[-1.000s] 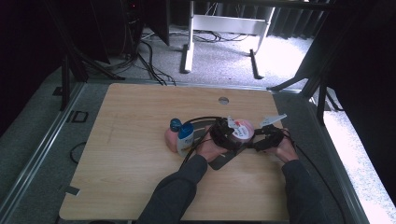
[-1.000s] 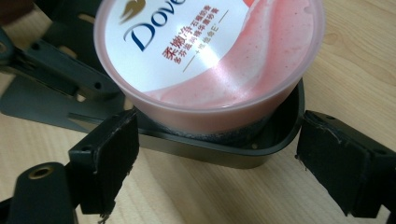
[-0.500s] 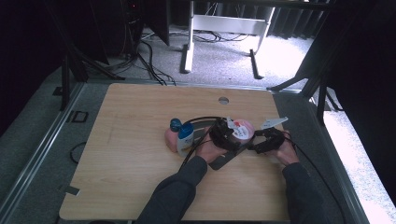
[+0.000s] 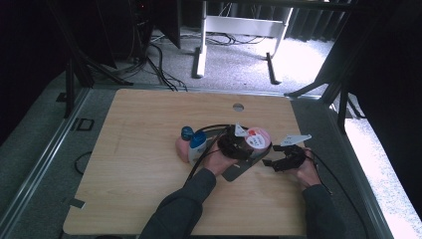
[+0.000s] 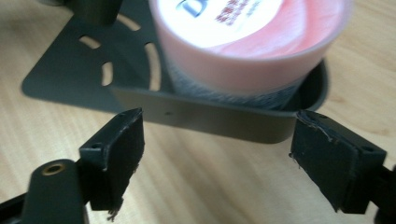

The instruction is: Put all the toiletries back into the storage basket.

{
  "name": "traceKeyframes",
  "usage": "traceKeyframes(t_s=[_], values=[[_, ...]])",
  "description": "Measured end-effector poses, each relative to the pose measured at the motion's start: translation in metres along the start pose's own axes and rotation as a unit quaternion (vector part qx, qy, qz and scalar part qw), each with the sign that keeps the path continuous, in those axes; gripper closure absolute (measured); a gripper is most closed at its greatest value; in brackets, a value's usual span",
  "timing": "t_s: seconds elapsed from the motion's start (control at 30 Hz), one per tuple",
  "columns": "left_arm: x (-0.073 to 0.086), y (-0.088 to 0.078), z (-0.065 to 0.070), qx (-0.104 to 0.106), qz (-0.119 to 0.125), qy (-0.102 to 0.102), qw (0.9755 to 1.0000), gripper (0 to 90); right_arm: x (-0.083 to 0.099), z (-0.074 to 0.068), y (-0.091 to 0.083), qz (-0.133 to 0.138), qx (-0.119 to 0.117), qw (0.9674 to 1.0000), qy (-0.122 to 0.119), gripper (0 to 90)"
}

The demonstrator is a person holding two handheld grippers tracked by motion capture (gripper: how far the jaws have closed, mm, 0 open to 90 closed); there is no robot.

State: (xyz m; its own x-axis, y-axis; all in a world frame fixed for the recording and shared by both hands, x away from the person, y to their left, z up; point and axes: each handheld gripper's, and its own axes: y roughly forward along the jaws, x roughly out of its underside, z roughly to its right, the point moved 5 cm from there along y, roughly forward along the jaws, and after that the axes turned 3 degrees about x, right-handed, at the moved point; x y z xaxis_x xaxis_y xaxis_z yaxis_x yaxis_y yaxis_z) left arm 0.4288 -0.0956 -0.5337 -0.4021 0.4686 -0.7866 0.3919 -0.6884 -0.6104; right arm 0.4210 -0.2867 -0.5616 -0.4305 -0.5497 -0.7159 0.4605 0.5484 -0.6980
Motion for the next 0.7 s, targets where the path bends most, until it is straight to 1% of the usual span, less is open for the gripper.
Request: traceKeyframes(t_s=[0.03,0.1,0.13,0.23,0.3,0.33,0.37,0.4,0.43,0.5,0.6,0.67,0.7], values=[[0.000,-0.001,0.001,0.003,0.001,-0.002,1.0000,37.4,0.000,0.000,0.000,0.000,0.000,1.0000,0.000,17.4],[0.001,-0.005,0.002,0.009,-0.001,0.000,1.0000,39.2,0.005,-0.007,0.001,-0.005,0.003,1.0000,-0.005,17.4],[0.001,-0.006,0.003,0.012,-0.002,-0.001,0.9999,39.2,0.005,-0.007,0.001,-0.005,0.003,1.0000,-0.005,17.4],[0.003,-0.011,0.006,0.019,-0.002,-0.003,0.9998,40.8,0.010,-0.013,0.001,-0.004,0.007,1.0000,-0.003,17.5],[0.004,-0.014,0.008,0.022,-0.002,0.000,0.9997,42.6,0.013,-0.018,0.001,-0.004,0.007,1.0000,-0.004,17.4],[0.004,-0.016,0.010,0.024,-0.002,0.000,0.9997,44.0,0.016,-0.023,0.001,-0.005,0.011,0.9999,-0.007,17.4],[0.004,-0.018,0.011,0.027,-0.001,-0.002,0.9996,44.0,0.016,-0.023,0.001,-0.005,0.011,0.9999,-0.007,17.4],[0.004,-0.020,0.012,0.031,-0.001,-0.002,0.9995,44.8,0.018,-0.028,-0.001,-0.004,0.015,0.9999,-0.004,17.4],[0.004,-0.021,0.013,0.033,-0.001,-0.003,0.9994,44.8,0.018,-0.028,-0.001,-0.004,0.015,0.9999,-0.004,17.4],[0.004,-0.024,0.015,0.038,-0.002,-0.002,0.9993,44.7,0.022,-0.034,-0.004,0.002,0.019,0.9998,-0.001,17.4],[0.003,-0.028,0.019,0.042,-0.001,-0.002,0.9991,44.7,0.025,-0.037,-0.005,0.005,0.025,0.9997,0.002,17.4],[0.004,-0.031,0.021,0.042,-0.003,0.003,0.9991,44.3,0.029,-0.040,-0.006,0.014,0.026,0.9995,0.009,17.4],[0.004,-0.033,0.022,0.043,-0.002,0.003,0.9991,44.1,0.030,-0.041,-0.006,0.013,0.028,0.9995,0.008,17.4]])
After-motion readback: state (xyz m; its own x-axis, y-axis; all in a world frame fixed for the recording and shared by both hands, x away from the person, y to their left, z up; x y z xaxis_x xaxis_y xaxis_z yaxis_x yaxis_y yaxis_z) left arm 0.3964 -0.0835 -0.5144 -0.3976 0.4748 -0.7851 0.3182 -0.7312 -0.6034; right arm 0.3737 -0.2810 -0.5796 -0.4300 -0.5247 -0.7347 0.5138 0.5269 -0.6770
